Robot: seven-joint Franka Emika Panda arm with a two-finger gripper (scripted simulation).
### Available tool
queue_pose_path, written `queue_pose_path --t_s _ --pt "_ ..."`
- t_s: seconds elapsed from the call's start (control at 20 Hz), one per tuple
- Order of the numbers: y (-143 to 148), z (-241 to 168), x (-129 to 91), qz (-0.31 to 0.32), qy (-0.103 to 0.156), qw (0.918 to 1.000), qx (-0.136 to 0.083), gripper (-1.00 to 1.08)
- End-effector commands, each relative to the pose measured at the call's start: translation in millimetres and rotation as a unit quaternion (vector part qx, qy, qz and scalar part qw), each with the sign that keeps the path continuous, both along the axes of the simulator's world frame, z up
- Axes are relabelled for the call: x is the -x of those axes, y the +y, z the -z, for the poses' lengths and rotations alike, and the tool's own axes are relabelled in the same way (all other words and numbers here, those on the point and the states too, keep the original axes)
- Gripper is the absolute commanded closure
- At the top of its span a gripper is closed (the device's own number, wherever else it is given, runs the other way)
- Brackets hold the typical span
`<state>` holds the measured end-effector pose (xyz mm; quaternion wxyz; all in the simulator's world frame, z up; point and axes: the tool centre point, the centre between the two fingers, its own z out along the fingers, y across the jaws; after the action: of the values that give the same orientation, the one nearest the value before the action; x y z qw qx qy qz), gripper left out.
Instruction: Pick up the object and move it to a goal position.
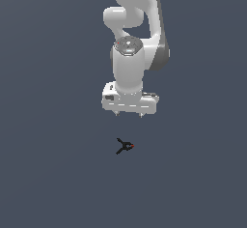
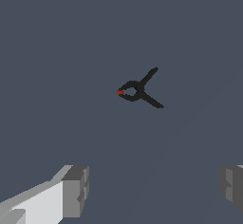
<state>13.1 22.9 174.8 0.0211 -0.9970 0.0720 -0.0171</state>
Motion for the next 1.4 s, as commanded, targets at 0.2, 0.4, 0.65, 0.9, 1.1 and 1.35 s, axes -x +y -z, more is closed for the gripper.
queue_pose_path --t_s 0.2,0.4,0.65,0.9,1.1,1.35 --pt "-2 11 -9 0.075 0.006 0.9972 -0.004 -0.92" --pt "-4 19 -15 0.131 0.011 0.9913 -0.006 -0.92" --pt "-6 29 -23 0.201 0.016 0.9794 -0.007 -0.92" --pt "-8 40 -30 0.270 0.020 0.9627 -0.008 -0.92" --pt "-9 48 -36 0.323 0.023 0.9460 -0.007 -0.92" --pt "-11 59 -43 0.388 0.027 0.9211 -0.007 -0.92"
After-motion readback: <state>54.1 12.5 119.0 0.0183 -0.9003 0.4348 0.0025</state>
